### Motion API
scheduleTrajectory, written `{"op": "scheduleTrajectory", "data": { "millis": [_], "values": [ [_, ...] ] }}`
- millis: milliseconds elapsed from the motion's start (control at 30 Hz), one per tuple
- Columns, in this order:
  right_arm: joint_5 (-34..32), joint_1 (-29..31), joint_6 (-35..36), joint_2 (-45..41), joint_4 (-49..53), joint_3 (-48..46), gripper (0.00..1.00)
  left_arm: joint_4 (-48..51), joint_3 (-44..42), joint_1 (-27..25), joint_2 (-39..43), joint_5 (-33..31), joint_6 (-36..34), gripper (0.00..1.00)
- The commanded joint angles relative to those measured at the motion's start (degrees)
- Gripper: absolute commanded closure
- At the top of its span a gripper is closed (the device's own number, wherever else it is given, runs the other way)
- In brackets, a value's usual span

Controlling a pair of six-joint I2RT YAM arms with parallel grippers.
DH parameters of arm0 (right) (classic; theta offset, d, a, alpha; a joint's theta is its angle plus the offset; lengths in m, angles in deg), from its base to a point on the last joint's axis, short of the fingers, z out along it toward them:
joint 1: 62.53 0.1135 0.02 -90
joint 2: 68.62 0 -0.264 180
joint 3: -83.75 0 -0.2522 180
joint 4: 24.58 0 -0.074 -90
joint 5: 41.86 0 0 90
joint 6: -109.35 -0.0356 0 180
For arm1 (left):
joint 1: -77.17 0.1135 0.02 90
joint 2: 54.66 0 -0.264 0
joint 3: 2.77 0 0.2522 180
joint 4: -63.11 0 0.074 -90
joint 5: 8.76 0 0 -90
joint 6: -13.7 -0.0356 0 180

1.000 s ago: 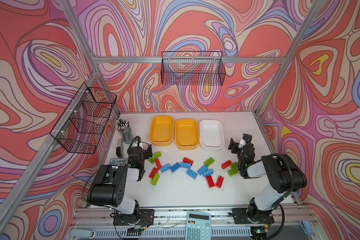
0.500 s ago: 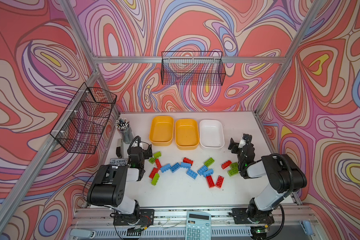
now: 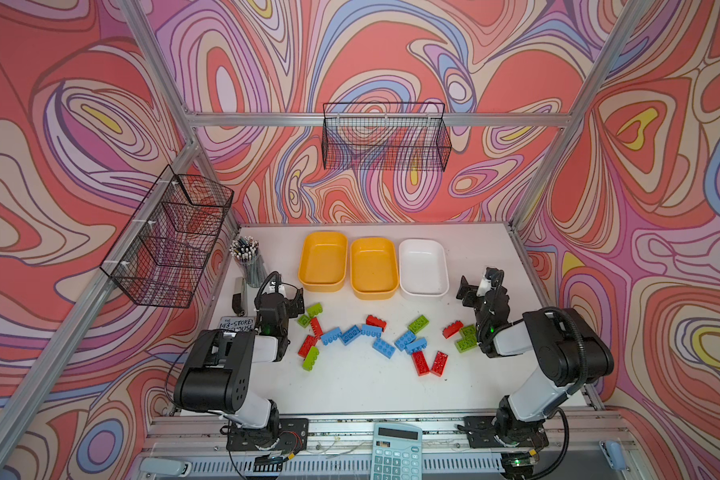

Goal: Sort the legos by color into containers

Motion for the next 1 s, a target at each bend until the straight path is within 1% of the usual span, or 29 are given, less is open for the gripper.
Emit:
{"op": "scheduleTrajectory", "data": {
  "millis": [0,400,467,533,600,667,733,767,867,900,967],
  "values": [
    [-0.54,-0.30,0.83,0.88,-1.80,0.43,0.02,-1.77,1.10,0.44,-0.58,0.82,-0.55,0.00],
    [-0.71,-0.30,0.87,0.74,-1.75,0.43,0.02,-1.75,0.94,0.70,-0.39,1.70,-0.55,0.00],
    [-3.87,-0.23,-0.20,-0.49,-0.82,0.52,0.02,-0.53,1.48,0.70,0.04,2.33,-0.92,0.01],
    [-8.95,-0.21,-2.24,-4.10,4.93,1.56,0.02,2.92,2.38,0.70,2.39,1.60,-0.64,0.02],
    [-12.11,0.00,-2.93,-7.59,11.34,3.55,0.02,7.47,3.57,0.70,5.34,0.86,-0.35,0.04],
    [-16.34,0.39,-5.22,-10.33,18.80,6.10,0.02,11.75,4.69,0.70,8.13,-0.12,0.11,0.05],
    [-16.28,0.47,-7.85,-13.42,28.63,9.67,0.02,15.65,5.97,0.32,11.17,-1.81,0.21,0.05],
    [-16.06,0.64,-8.60,-14.18,31.86,11.05,0.02,16.77,6.32,-0.04,12.63,-2.98,0.85,0.05],
    [-15.59,1.43,-12.09,-16.09,46.16,17.12,0.02,20.57,7.12,-1.19,17.76,-2.79,4.57,0.05],
    [-14.68,1.95,-12.77,-16.58,51.40,19.33,0.02,22.36,7.67,-2.29,19.44,-2.74,5.82,0.03],
    [-12.58,3.01,-13.79,-17.01,59.03,22.30,0.02,25.78,8.79,-5.98,21.87,-3.61,7.17,0.03]
  ]
}}
